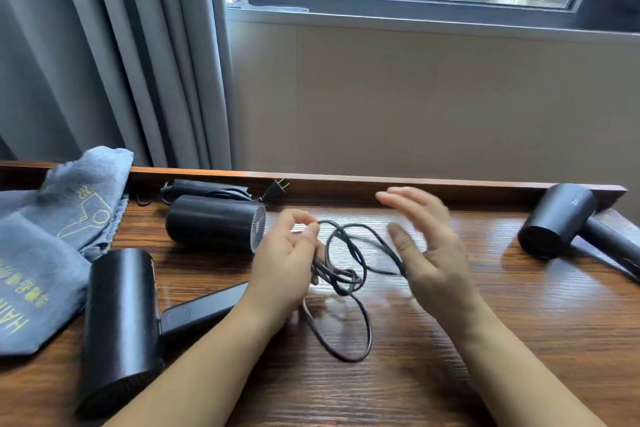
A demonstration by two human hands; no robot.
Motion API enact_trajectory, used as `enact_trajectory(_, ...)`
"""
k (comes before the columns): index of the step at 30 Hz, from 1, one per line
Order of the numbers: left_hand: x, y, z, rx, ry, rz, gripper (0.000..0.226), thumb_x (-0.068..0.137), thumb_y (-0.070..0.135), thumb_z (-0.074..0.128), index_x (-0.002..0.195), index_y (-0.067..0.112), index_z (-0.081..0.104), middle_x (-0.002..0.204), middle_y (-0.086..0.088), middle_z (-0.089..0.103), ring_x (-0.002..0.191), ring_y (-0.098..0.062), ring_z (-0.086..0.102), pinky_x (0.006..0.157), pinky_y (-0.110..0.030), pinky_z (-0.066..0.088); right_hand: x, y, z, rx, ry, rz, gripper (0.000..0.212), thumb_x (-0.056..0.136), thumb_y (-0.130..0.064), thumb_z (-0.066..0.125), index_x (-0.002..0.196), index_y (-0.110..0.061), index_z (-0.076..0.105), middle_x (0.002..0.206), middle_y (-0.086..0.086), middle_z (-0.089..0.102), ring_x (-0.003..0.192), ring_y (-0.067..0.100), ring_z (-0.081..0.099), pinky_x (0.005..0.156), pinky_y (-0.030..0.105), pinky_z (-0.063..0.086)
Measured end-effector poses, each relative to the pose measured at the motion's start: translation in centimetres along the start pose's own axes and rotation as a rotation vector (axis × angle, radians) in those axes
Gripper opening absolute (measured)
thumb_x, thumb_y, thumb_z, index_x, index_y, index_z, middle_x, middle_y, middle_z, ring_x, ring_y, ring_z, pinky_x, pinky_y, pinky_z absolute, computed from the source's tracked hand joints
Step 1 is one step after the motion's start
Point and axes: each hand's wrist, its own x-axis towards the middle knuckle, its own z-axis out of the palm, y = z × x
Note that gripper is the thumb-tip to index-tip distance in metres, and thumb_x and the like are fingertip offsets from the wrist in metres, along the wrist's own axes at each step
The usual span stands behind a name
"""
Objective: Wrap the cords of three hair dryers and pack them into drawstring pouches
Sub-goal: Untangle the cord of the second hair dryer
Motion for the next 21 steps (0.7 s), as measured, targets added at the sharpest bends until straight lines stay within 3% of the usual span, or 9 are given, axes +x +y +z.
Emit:
enact_trajectory(2, 0.1, 0.3, -0.2, -0.106, 0.078, -0.064, 0.009, 0.104, 0.016, 0.046, 0.102, 0.016, 0.055, 0.064, -0.003, 0.066, 0.061, -0.031, 0.065, 0.057, -0.041, 0.054, -0.2, -1.3, -0.5, 0.02, 0.208, -0.077, 0.019, 0.098, -0.017, 0.051, 0.105, -0.01, 0.067, 0.108, 0.002, 0.058, 0.106, 0.021, 0.056, 0.093, 0.03, 0.042)
enact_trajectory(4, 0.0, 0.7, -0.3, -0.172, 0.107, -0.106, 0.01, 0.104, 0.015, 0.045, 0.104, 0.016, 0.055, 0.064, 0.003, 0.064, 0.063, -0.023, 0.067, 0.061, -0.041, 0.059, -0.8, -2.5, -0.6, 0.071, 0.226, -0.175, 0.021, 0.098, -0.031, 0.053, 0.089, -0.012, 0.061, 0.087, 0.0, 0.056, 0.081, 0.021, 0.053, 0.074, 0.029, 0.042)
enact_trajectory(6, -0.2, 0.8, -0.2, -0.197, 0.1, -0.12, 0.01, 0.104, 0.014, 0.045, 0.107, 0.017, 0.055, 0.071, -0.005, 0.066, 0.064, -0.019, 0.069, 0.062, -0.035, 0.06, -1.2, -2.9, 0.0, 0.045, 0.035, -0.218, 0.029, 0.093, -0.048, 0.061, 0.085, -0.02, 0.058, 0.078, -0.006, 0.056, 0.071, 0.014, 0.051, 0.066, 0.024, 0.041)
enact_trajectory(8, -0.2, 0.9, -0.1, -0.19, 0.074, -0.117, 0.012, 0.104, 0.013, 0.045, 0.11, 0.018, 0.054, 0.079, -0.014, 0.067, 0.069, -0.021, 0.072, 0.064, -0.032, 0.06, -1.2, -2.2, 0.8, -0.083, -0.161, -0.189, 0.036, 0.082, -0.06, 0.068, 0.087, -0.026, 0.061, 0.082, -0.015, 0.057, 0.076, 0.006, 0.052, 0.069, 0.016, 0.041)
enact_trajectory(11, -0.2, 0.8, -0.1, -0.202, 0.008, -0.135, 0.015, 0.103, 0.011, 0.047, 0.113, 0.02, 0.055, 0.08, -0.013, 0.065, 0.074, -0.022, 0.072, 0.068, -0.032, 0.061, -1.0, -0.9, 1.3, -0.229, -0.269, -0.151, 0.041, 0.075, -0.067, 0.068, 0.085, -0.028, 0.061, 0.084, -0.019, 0.056, 0.082, 0.001, 0.051, 0.072, 0.015, 0.041)
enact_trajectory(14, -0.4, 0.8, 0.2, -0.231, -0.088, -0.145, 0.018, 0.102, 0.005, 0.047, 0.115, 0.015, 0.053, 0.082, -0.013, 0.059, 0.074, -0.018, 0.07, 0.076, -0.039, 0.062, -1.0, -0.9, 1.1, -0.249, -0.228, -0.055, 0.034, 0.078, -0.06, 0.068, 0.079, -0.028, 0.058, 0.078, -0.017, 0.057, 0.079, 0.002, 0.052, 0.069, 0.018, 0.043)
enact_trajectory(17, -0.6, 0.9, 0.5, -0.269, -0.182, -0.129, 0.017, 0.101, 0.0, 0.047, 0.113, 0.012, 0.053, 0.086, -0.015, 0.056, 0.076, -0.022, 0.068, 0.077, -0.038, 0.061, -1.0, -0.9, 0.9, -0.296, -0.162, 0.049, 0.018, 0.08, -0.037, 0.077, 0.08, -0.027, 0.062, 0.072, -0.017, 0.059, 0.074, 0.006, 0.056, 0.066, 0.025, 0.047)
enact_trajectory(21, -0.7, 1.1, 0.4, -0.228, -0.271, -0.095, 0.023, 0.098, -0.007, 0.049, 0.111, 0.011, 0.058, 0.095, -0.023, 0.055, 0.079, -0.021, 0.066, 0.072, -0.034, 0.06, -0.7, -1.2, 0.9, -0.177, -0.16, 0.227, 0.015, 0.081, -0.017, 0.079, 0.085, -0.028, 0.07, 0.064, -0.025, 0.06, 0.065, 0.004, 0.056, 0.06, 0.014, 0.041)
